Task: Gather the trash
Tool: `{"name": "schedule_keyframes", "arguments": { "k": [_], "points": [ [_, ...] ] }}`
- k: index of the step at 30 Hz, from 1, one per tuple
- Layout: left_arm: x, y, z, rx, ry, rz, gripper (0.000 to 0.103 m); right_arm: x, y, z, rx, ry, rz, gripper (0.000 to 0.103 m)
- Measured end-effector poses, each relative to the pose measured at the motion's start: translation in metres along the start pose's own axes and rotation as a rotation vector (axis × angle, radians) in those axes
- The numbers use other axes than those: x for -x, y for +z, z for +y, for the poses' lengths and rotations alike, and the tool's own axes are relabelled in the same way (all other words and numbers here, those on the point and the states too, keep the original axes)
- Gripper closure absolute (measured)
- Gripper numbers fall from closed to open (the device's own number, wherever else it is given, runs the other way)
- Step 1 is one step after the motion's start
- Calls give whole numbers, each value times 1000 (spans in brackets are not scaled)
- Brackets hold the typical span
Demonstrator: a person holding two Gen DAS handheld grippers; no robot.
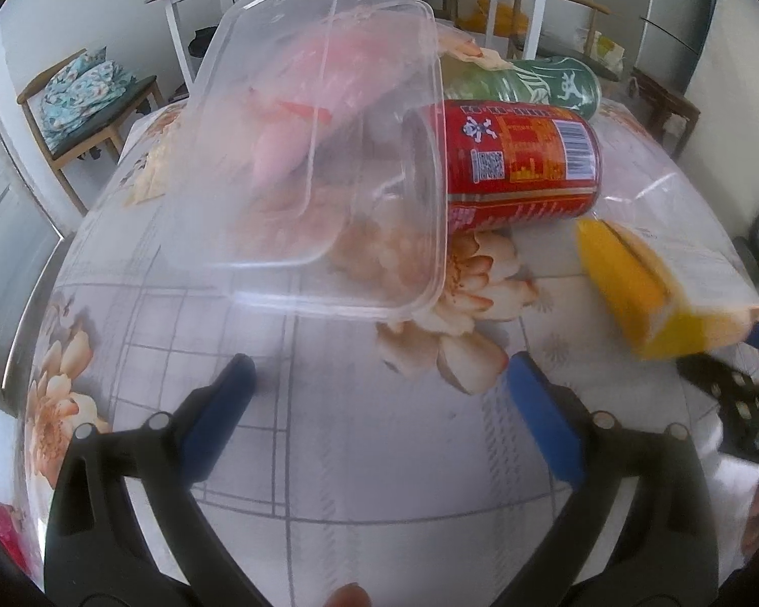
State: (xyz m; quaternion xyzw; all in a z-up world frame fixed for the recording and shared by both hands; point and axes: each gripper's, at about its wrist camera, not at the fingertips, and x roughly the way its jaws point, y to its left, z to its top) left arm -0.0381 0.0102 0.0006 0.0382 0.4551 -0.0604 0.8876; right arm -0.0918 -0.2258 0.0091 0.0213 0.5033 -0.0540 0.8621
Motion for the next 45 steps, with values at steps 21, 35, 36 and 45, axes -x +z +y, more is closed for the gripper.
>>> {"name": "schedule_keyframes", "arguments": {
  "k": [21, 35, 36, 45],
  "points": [
    [1, -1, 6, -23, -14, 4, 7, 9, 59, 43, 635, 327, 154, 6],
    [1, -1, 6, -23, -14, 5, 7, -13, 81, 50, 763, 315, 279, 6],
    [1, -1, 6, -23, -14, 5, 7, -11, 80, 49, 759, 326, 287, 6],
    [1, -1, 6, -24, -14, 5, 7, 0, 69, 40, 605, 352, 222, 6]
  ]
}}
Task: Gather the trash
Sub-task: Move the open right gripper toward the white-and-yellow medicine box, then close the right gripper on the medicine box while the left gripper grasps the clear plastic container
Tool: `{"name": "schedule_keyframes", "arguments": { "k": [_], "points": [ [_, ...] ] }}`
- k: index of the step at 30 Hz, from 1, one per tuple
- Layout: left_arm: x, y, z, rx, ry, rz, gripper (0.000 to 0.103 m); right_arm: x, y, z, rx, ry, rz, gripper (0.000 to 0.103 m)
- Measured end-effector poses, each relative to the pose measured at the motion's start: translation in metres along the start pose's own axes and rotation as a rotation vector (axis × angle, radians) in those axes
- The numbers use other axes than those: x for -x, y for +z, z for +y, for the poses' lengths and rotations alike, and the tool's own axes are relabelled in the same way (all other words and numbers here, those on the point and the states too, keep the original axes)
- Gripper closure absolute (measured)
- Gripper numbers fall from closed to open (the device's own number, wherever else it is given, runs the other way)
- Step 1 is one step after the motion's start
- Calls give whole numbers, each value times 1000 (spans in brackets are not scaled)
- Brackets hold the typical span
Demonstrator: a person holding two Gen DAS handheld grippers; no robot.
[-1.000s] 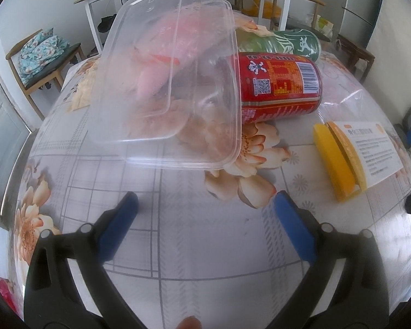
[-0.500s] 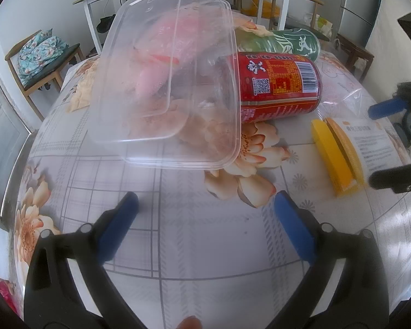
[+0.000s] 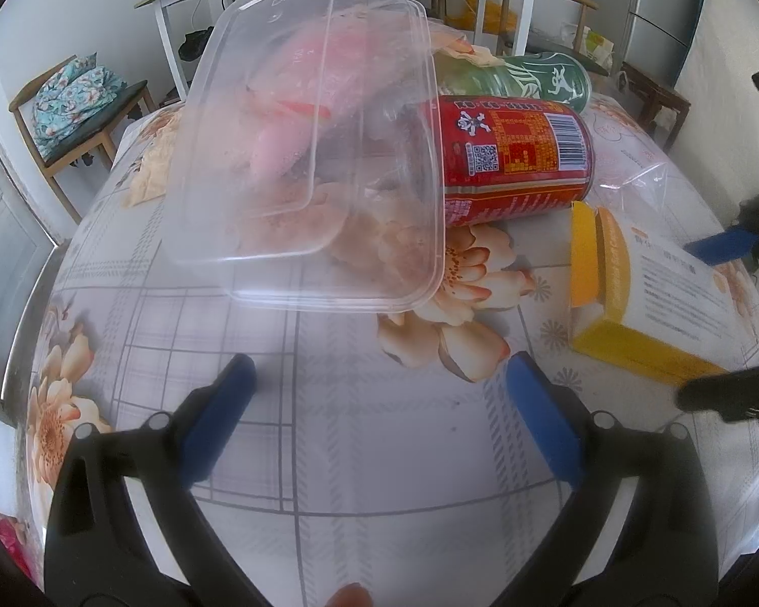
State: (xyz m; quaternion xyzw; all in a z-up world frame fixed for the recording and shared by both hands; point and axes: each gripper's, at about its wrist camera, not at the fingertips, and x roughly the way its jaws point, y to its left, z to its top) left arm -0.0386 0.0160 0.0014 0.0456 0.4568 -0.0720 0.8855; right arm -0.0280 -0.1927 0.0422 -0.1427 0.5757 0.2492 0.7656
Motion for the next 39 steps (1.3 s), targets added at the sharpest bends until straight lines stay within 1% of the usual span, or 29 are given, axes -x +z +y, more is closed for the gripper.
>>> {"name": "schedule_keyframes", "arguments": {
  "k": [1, 3, 5, 6, 10, 14, 16, 17, 18, 19, 23, 29, 31, 34, 39],
  "points": [
    [0, 0, 0, -2, -1, 0, 7, -3, 0, -1, -19, -37, -1, 6],
    [0, 0, 0, -6, -4, -1, 7, -10, -1, 5, -45, -49, -3, 6],
    [0, -1, 0, -13, -9, -1, 7, -16, -3, 9, -57, -85, -6, 5],
    [0, -1, 0, -16, -11, -1, 7, -14, -5, 9, -62, -97, -26, 5],
    [1, -3, 1, -31, -22, -1, 7, -12, -11, 11, -143, -124, -78, 5],
    [3, -7, 4, -40, -29, 0, 7, -12, -19, 16, -191, -146, -118, 5],
    [4, -8, 5, -45, -31, 0, 7, -12, -28, 27, -209, -155, -134, 5],
    [5, -9, 6, -49, -34, 1, 7, -12, -30, 29, -219, -161, -152, 5],
    [5, -9, 6, -53, -36, 2, 7, -18, -32, 43, -223, -167, -169, 5],
    [5, -9, 6, -57, -38, 2, 7, -18, -34, 44, -226, -171, -185, 5],
    [6, -11, 7, -66, -45, 2, 7, -19, -49, 50, -251, -185, -207, 5],
    [6, -11, 8, -65, -46, 2, 7, -19, -52, 46, -297, -206, -235, 6],
    [6, -12, 7, -66, -45, 2, 7, -19, -55, 49, -306, -212, -245, 8],
    [6, -12, 7, -66, -45, 2, 7, -16, -58, 53, -323, -220, -259, 17],
    [6, -12, 7, -66, -45, 2, 7, -12, -58, 54, -342, -226, -268, 20]
  ]
}}
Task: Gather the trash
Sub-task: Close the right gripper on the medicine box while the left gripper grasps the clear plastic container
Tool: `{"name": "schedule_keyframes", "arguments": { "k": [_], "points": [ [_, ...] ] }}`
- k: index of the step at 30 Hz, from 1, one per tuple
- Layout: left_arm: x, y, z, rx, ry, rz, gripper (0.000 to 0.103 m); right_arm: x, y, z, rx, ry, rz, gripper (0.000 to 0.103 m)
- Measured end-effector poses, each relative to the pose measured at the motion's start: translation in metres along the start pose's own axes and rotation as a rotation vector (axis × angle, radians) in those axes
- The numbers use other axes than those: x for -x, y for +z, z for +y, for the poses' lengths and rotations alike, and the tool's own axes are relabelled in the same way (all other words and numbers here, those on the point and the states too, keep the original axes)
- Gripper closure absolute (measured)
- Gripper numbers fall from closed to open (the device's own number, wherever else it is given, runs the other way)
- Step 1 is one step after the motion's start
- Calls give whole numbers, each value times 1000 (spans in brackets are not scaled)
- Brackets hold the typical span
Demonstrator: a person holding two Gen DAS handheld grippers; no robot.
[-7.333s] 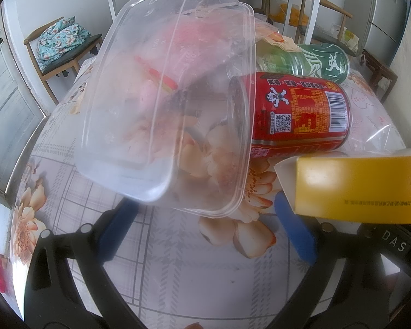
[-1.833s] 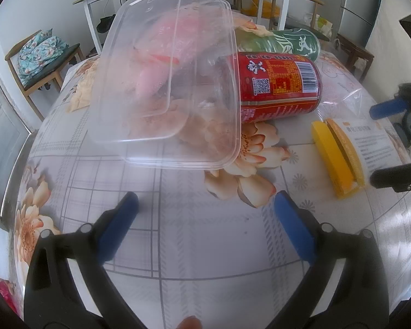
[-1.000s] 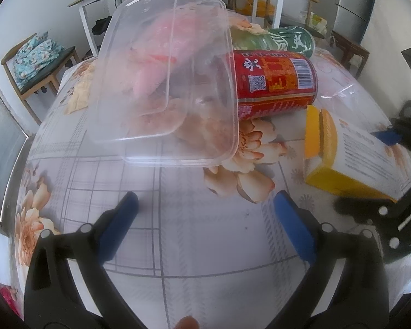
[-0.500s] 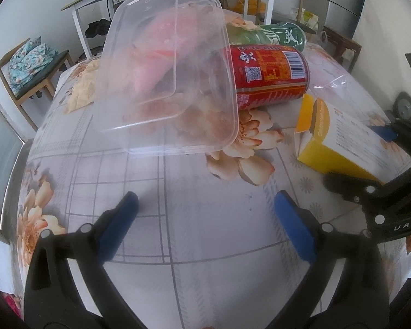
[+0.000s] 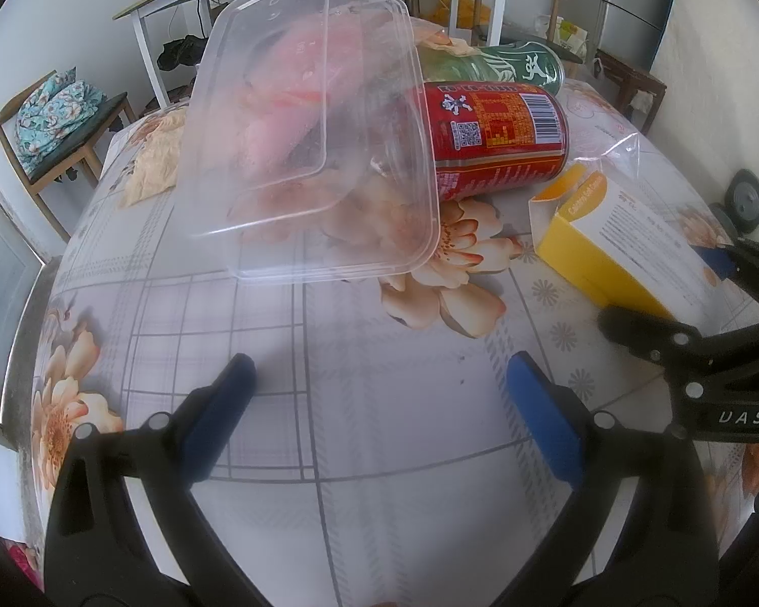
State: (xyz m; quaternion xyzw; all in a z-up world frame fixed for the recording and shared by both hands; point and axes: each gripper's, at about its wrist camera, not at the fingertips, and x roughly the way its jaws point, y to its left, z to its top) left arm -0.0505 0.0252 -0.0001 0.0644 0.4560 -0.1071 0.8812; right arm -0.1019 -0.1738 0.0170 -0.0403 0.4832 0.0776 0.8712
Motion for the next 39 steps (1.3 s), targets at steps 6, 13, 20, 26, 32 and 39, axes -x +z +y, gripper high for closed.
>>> {"name": "schedule_keyframes", "arguments": {
  "k": [6, 13, 20, 26, 32, 39],
  "points": [
    [4, -5, -1, -12, -9, 0, 7, 5, -1, 4, -21, -13, -1, 30],
    [19, -23, 5, -24, 3, 11, 7, 8, -8, 3, -46, -9, -32, 31],
    [60, -17, 15, 1, -28, -81, 7, 7, -11, 3, -30, -26, -43, 31],
    [80, 8, 16, 7, -15, -150, 7, 6, -11, 1, -25, -20, -46, 31],
    [72, 42, 35, 36, -18, -183, 7, 4, -9, -1, -27, -19, -49, 31],
    [42, 72, 54, 77, -63, -155, 7, 2, -8, -1, -28, -19, -47, 31]
  ]
}}
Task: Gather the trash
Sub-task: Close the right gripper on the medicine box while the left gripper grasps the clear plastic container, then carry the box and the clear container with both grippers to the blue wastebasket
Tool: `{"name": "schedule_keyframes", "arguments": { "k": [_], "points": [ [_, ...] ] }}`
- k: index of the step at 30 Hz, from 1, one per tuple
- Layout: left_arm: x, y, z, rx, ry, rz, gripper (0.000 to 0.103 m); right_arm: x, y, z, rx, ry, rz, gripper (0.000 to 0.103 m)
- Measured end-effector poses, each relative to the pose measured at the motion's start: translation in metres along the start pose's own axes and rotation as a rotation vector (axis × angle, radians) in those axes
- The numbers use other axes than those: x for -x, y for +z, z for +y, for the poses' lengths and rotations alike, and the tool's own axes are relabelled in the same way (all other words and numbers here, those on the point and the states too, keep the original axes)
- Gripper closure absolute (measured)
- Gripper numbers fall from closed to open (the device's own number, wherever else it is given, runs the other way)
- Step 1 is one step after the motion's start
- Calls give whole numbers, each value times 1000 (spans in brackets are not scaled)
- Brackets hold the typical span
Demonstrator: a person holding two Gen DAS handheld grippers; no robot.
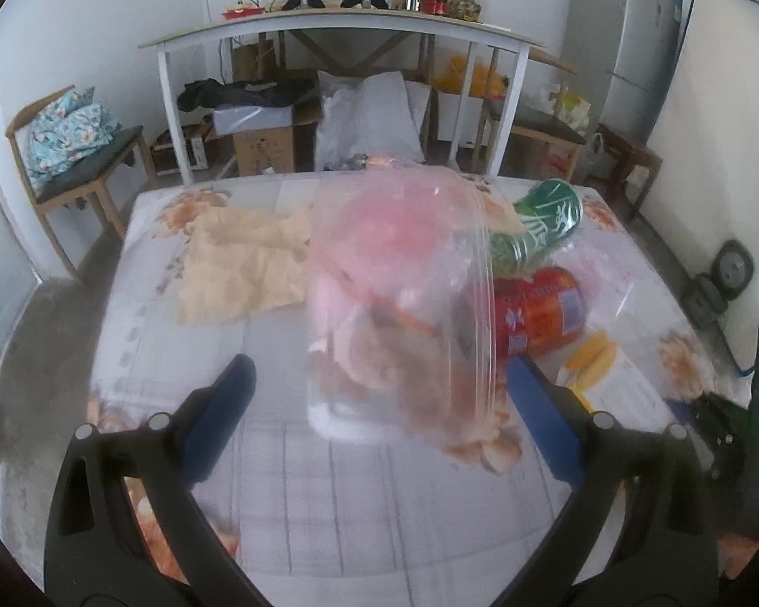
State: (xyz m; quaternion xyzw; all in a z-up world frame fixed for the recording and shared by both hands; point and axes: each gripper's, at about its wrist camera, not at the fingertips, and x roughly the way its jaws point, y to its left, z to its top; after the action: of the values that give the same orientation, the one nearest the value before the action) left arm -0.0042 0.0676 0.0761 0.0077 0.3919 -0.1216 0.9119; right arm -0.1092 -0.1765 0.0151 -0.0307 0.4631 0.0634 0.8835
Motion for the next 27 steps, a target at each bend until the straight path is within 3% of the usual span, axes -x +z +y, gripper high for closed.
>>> {"name": "schedule_keyframes", "arguments": {
  "k": [14, 27],
  "points": [
    [-64, 14, 11, 61, -103, 121, 7, -1, 1, -1, 1, 2, 2, 31],
    [-44, -1, 8, 24, -133, 97, 22, -1, 1, -1, 1, 2, 1, 31]
  ]
}}
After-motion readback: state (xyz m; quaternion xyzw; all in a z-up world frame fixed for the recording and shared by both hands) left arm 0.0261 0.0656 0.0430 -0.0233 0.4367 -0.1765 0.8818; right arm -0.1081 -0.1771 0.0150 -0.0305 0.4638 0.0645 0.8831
